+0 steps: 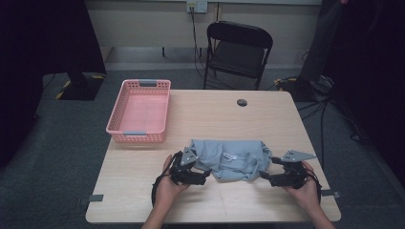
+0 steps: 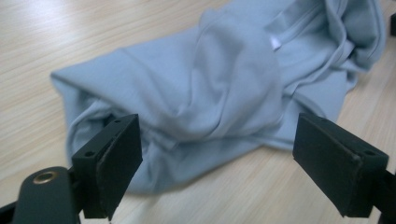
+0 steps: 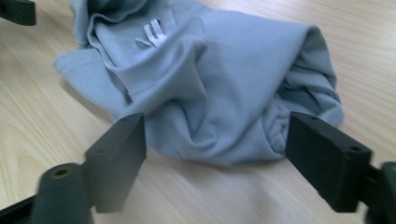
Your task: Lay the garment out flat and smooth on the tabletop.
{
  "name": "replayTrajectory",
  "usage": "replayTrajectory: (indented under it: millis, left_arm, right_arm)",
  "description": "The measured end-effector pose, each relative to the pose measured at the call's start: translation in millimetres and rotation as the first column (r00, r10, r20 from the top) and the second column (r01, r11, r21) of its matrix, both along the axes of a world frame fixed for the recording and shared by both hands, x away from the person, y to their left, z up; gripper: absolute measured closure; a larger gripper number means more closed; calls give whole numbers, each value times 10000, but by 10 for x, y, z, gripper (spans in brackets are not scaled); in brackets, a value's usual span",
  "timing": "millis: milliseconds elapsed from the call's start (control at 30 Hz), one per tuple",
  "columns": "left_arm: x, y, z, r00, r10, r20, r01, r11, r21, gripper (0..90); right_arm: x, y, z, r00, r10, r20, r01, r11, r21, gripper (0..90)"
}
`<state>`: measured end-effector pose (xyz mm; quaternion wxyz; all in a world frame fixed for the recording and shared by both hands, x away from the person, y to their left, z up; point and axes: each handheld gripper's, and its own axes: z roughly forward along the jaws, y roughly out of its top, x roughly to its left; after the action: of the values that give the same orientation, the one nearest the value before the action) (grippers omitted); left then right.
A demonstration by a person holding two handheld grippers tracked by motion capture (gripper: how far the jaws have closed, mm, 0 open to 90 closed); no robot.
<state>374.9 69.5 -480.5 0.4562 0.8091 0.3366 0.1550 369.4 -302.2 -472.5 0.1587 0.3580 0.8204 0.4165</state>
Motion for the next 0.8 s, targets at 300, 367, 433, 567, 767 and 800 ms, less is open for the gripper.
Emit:
replayTrajectory:
  millis: [300, 367, 433, 567, 767, 800]
  left_arm:
    - [69, -202, 55, 9997, -134, -193, 135, 9999, 69, 199]
    - [111, -219, 55, 9996, -47, -267, 54, 9997, 225, 248]
    - [135, -229, 55, 9993, 69, -371, -54, 9992, 405, 354]
    - [147, -225, 80, 9991, 141, -388, -118, 9982, 585, 552]
    - [135, -243, 130, 9990, -168, -418, 202, 9965, 809, 818]
    - [132, -255, 138, 9987, -304, -416, 337, 9961, 812, 866]
  right_arm:
    - [17, 137, 109, 9990, 449, -48, -446, 9978, 497, 367]
    - [36, 169, 103, 9985, 516, -160, -508, 9977, 459, 387]
    - [58, 205, 89, 9978, 606, -254, -594, 9972, 449, 423]
    - [72, 258, 70, 9977, 571, -356, -557, 9977, 396, 546]
    - [84, 218, 53, 9975, 434, -563, -405, 9979, 515, 746]
    - [82, 210, 54, 9972, 476, -568, -443, 9972, 595, 773]
